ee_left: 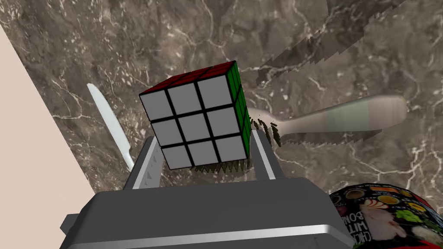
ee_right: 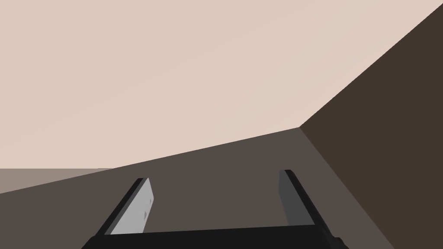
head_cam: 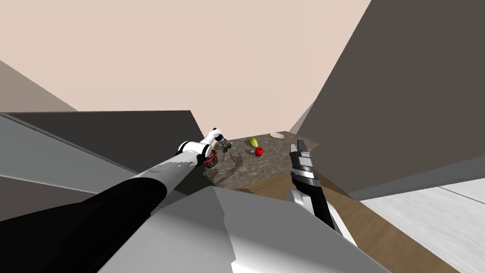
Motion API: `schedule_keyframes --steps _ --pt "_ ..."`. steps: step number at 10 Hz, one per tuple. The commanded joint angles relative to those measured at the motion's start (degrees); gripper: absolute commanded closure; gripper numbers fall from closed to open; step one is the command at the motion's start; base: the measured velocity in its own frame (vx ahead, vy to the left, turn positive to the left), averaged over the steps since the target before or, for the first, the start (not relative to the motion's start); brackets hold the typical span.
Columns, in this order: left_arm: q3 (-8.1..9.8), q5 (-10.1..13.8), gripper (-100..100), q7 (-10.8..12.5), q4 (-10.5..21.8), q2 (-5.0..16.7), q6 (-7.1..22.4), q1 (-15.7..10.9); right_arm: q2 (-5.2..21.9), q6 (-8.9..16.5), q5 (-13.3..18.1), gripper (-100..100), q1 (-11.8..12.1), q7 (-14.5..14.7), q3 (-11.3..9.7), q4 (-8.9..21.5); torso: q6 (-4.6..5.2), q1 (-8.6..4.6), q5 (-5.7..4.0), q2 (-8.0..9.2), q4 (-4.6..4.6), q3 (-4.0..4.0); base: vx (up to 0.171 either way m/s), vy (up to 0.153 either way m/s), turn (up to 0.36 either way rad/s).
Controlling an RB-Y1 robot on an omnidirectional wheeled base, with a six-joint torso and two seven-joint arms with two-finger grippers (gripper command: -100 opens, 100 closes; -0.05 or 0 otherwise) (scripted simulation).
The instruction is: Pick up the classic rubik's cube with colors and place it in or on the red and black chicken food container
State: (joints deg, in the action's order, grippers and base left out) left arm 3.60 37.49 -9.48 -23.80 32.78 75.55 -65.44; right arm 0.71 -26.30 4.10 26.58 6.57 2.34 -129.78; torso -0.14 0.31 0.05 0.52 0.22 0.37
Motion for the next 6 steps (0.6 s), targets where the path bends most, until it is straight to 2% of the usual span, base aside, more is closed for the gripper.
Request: schedule_keyframes --steps 1,3,6 --pt "-0.71 1.26 100 -0.2 -1.11 1.42 2.43 -1.89 0.0 0.0 0.0 0 0.0 0.0 0.0 0.0 0.0 0.0 0.0 0.0 0.0 0.0 -0.068 0.105 0.144" --pt "-1.29 2.31 100 -0.64 -2.01 2.7 4.28 -3.35 0.01 0.0 0.0 0 0.0 0.0 0.01 0.0 -0.14 0.26 0.02 0.13 0.07 0.1 -0.062 0.145 0.156" --pt "-2.12 3.86 100 -1.34 -3.55 5.03 7.62 -5.75 0.0 0.0 0.0 0 0.0 0.0 0.0 0.0 -0.12 0.1 0.01 0.25 0.06 0.15 -0.088 0.096 0.12"
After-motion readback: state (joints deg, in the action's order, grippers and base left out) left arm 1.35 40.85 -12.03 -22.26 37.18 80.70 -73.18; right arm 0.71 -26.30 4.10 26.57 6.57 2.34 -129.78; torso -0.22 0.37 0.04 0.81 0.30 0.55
